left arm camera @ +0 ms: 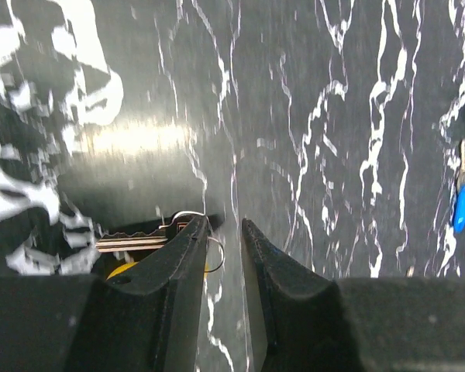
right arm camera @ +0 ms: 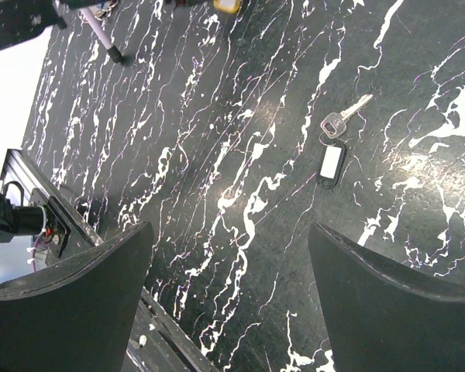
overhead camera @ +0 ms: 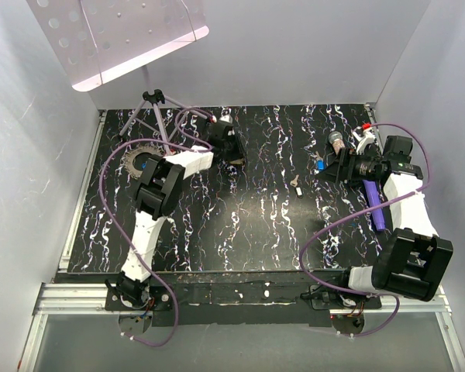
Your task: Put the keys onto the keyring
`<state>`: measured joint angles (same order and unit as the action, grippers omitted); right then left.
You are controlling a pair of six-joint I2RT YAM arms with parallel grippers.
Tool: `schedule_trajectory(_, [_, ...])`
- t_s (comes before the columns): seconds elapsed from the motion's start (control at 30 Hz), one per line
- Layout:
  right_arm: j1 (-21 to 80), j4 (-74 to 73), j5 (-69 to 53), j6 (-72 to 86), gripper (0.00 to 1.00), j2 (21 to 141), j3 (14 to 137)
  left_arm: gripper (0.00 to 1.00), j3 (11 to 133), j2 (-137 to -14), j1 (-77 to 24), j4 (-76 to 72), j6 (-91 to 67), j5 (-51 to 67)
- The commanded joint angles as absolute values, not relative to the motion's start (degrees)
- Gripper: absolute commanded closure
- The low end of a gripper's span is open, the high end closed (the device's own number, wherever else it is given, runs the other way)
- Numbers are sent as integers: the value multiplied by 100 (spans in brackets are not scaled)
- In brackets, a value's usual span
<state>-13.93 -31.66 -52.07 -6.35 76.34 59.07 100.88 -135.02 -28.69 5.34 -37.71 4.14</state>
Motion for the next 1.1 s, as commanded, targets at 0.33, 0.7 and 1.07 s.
schedule_trajectory(0.33, [-1582, -3331, -5818, -975, 11, 7339, 5871, 75, 8307, -11340, -3392, 44, -3429, 483])
schedule_trajectory(0.7, [-1494, -3200, -6275, -1196, 10, 6742, 5423, 68, 6216, -8449, -3498, 369, -2313, -104])
schedule_trajectory(1.07, [-160, -2935, -5916, -633, 12, 6775, 5430, 43, 5458, -6611, -3489, 1651, -1530, 211])
